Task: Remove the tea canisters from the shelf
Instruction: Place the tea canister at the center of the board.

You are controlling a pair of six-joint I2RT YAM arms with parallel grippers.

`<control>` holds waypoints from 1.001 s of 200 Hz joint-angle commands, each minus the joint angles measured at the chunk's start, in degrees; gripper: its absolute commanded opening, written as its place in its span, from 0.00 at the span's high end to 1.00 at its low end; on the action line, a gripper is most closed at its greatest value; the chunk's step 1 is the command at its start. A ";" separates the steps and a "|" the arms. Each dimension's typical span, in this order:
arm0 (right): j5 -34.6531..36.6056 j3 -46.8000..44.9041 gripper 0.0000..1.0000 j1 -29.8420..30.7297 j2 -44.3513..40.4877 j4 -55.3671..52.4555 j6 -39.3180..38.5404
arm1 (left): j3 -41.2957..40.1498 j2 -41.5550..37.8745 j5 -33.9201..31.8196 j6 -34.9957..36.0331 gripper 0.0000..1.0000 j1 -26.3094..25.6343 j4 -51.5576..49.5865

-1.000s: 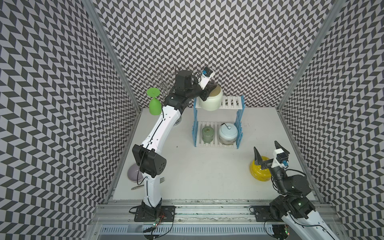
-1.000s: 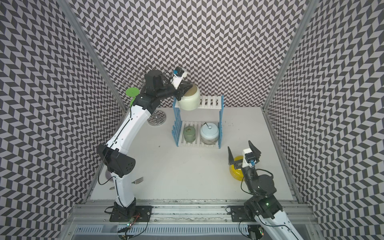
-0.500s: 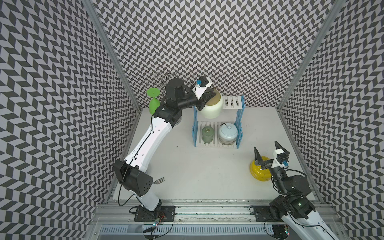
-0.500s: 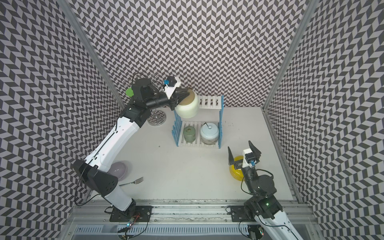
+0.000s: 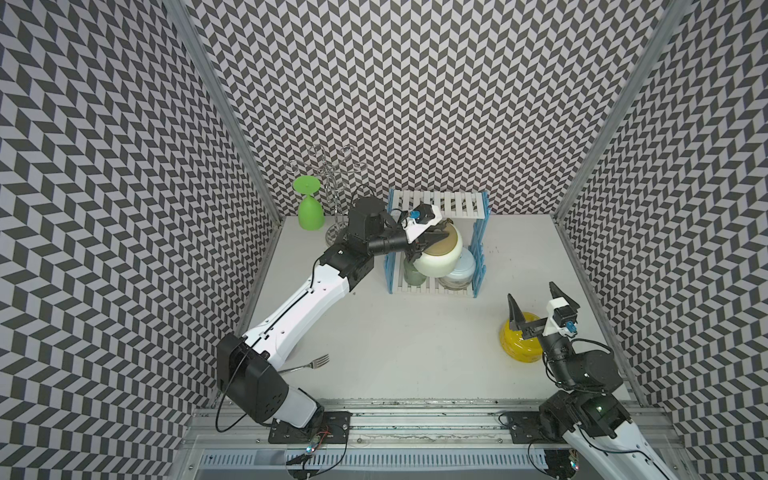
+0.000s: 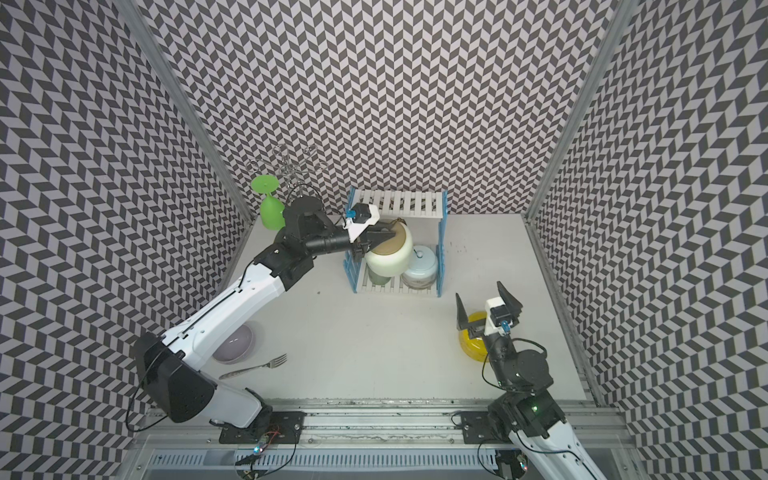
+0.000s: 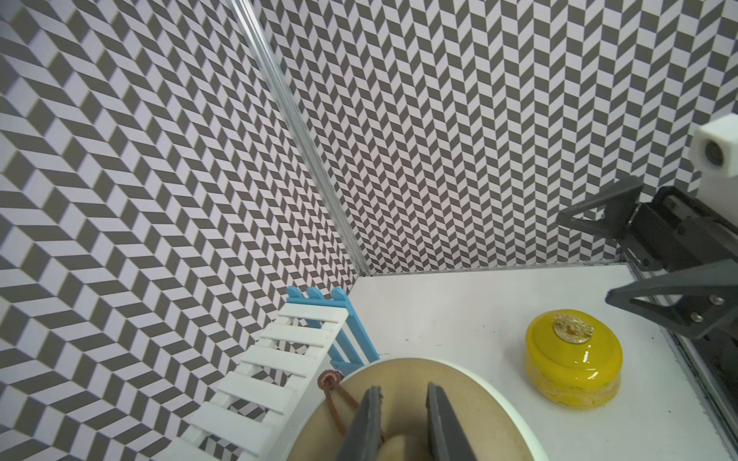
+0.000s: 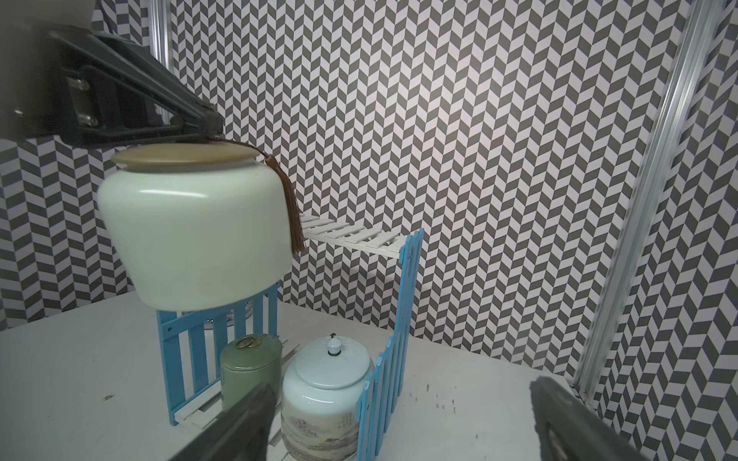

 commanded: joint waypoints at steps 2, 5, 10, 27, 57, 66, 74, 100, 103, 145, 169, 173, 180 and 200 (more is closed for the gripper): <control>-0.19 -0.57 0.00 -0.46 -0.91 2.68 -0.11 | -0.30 -3.62 2.62 1.99 1.00 -0.99 11.66; -0.24 -0.57 0.00 -0.42 -0.96 2.70 -0.11 | -0.58 -3.63 2.73 2.07 1.00 -1.06 11.78; -0.24 -0.57 0.01 -0.48 -0.97 2.68 -0.15 | -1.21 -3.64 2.89 2.33 1.00 -1.23 11.91; -0.06 -0.57 0.01 -0.46 -1.06 2.72 -0.20 | -3.20 -3.64 3.66 2.58 1.00 -1.59 12.41; 0.01 -0.57 0.00 -0.66 -1.06 2.78 -0.20 | -8.36 -4.37 4.35 2.05 1.00 -2.64 15.70; -0.02 -0.57 0.01 -0.68 -1.06 2.77 -0.20 | -10.53 -4.67 4.35 1.18 1.00 -2.95 17.96; 0.01 -0.57 0.00 -0.75 -0.98 2.84 -0.20 | -12.62 -5.02 4.33 0.40 1.00 -3.29 20.31; 0.08 -0.57 0.00 -0.84 -0.84 2.81 -0.28 | -19.77 -5.92 4.26 -2.21 1.00 -4.30 29.55; 0.05 -0.57 0.00 -0.91 -0.83 2.78 -0.33 | -20.46 -5.95 4.26 -2.54 1.00 -4.44 30.53; 0.07 -0.57 0.00 -1.07 -0.71 2.84 -0.28 | -30.50 -6.48 3.07 -5.61 1.00 -6.99 43.72; 0.03 -0.66 0.00 -1.17 -0.66 2.87 -0.28 | -33.72 -6.11 2.34 -6.37 1.00 -9.20 46.15; 0.02 -0.68 0.00 -1.14 -0.62 2.86 -0.28 | -34.11 -6.05 2.31 -6.57 1.00 -9.66 46.51; 0.02 -0.66 0.00 -1.11 -0.71 2.86 -0.28 | -34.92 -5.85 2.04 -6.77 1.00 -10.25 47.07; -0.05 -0.66 0.01 -1.18 -0.71 2.85 -0.22 | -36.65 -4.94 -0.03 -7.92 1.00 -12.09 49.36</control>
